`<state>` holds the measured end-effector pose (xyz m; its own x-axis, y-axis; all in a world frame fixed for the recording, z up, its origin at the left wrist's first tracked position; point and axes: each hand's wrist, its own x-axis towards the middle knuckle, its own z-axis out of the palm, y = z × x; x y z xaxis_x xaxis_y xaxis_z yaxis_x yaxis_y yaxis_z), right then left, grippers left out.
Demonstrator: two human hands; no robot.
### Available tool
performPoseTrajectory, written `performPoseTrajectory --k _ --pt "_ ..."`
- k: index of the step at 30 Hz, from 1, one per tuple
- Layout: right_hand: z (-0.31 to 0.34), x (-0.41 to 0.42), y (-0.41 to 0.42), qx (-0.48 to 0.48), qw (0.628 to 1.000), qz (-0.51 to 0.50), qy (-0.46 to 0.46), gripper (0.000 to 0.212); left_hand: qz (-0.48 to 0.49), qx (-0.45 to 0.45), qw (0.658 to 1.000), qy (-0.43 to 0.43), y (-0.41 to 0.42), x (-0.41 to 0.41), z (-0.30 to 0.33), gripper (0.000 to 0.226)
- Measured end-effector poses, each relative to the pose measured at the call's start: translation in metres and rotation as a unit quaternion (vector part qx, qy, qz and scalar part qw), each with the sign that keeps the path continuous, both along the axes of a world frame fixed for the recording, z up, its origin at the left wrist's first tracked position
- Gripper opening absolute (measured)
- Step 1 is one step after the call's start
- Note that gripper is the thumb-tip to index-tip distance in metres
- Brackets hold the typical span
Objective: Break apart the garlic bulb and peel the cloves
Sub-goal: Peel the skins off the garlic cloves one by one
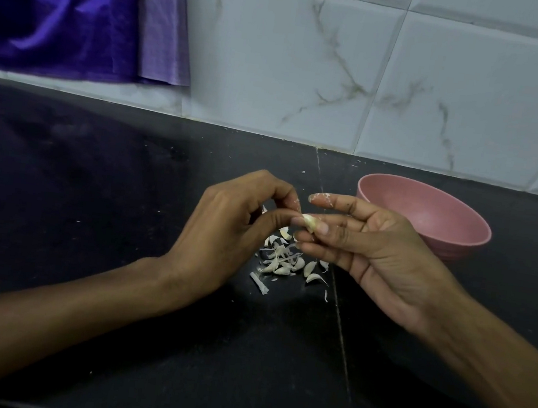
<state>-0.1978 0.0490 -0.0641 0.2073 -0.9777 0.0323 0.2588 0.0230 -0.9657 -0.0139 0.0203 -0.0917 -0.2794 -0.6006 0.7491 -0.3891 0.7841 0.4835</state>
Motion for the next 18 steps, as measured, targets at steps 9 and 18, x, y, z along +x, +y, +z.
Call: performPoseTrajectory --k 9,18 --pt "0.0002 -0.0006 0.0019 0.000 1.000 -0.002 0.007 0.043 0.005 0.004 1.000 -0.026 -0.0012 -0.0004 -0.0015 0.004" --pt "-0.0007 0.0064 0.0031 -0.031 0.998 -0.039 -0.038 0.039 0.008 0.012 0.999 -0.041 -0.0007 -0.0039 -0.0048 0.008"
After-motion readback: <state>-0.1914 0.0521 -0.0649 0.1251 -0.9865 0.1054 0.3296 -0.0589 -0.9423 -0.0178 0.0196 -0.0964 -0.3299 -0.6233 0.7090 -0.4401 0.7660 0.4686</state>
